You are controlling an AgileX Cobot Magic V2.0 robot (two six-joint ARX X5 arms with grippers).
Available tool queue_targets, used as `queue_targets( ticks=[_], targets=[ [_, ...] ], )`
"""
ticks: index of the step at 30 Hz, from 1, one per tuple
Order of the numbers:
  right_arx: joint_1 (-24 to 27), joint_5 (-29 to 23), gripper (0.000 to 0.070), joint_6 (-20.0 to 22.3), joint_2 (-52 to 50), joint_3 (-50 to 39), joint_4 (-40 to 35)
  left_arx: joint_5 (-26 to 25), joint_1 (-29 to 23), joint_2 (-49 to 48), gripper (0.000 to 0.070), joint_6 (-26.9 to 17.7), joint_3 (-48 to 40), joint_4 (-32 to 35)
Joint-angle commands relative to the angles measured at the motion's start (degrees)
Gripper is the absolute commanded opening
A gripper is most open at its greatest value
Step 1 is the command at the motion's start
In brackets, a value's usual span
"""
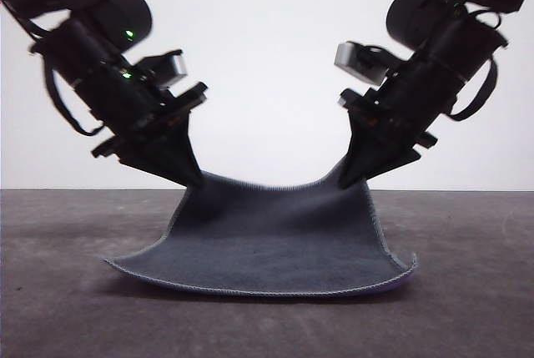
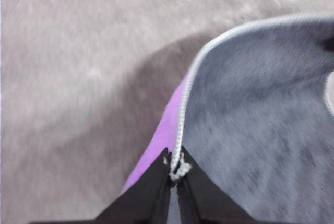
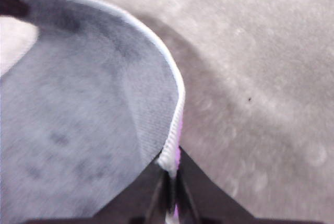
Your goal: Fold clothes
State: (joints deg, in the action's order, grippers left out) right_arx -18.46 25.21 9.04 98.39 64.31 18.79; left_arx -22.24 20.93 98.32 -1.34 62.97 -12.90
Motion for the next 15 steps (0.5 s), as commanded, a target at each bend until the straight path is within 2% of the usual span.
queue_targets(
  ticks=[1, 10, 15],
  targets=[
    [-0.37, -0.24, 0.0005, 0.35, -0.28, -0.07, -0.31, 0.04, 0.9, -1.44, 0.0008, 1.33, -1.42, 2.1],
    [-3.08, -2.71, 0.0005, 0.44, -4.69, -4.84, -0.96, 0.26, 1.7, -8.53, 0.0008, 1.79, -8.97, 3.82],
    [-5.25, -3.65, 0.0005, 0.19, -7.1, -10.68, -5.13, 0.39, 1.79, -10.62, 0.0008, 1.81, -10.39, 3.7]
  ],
)
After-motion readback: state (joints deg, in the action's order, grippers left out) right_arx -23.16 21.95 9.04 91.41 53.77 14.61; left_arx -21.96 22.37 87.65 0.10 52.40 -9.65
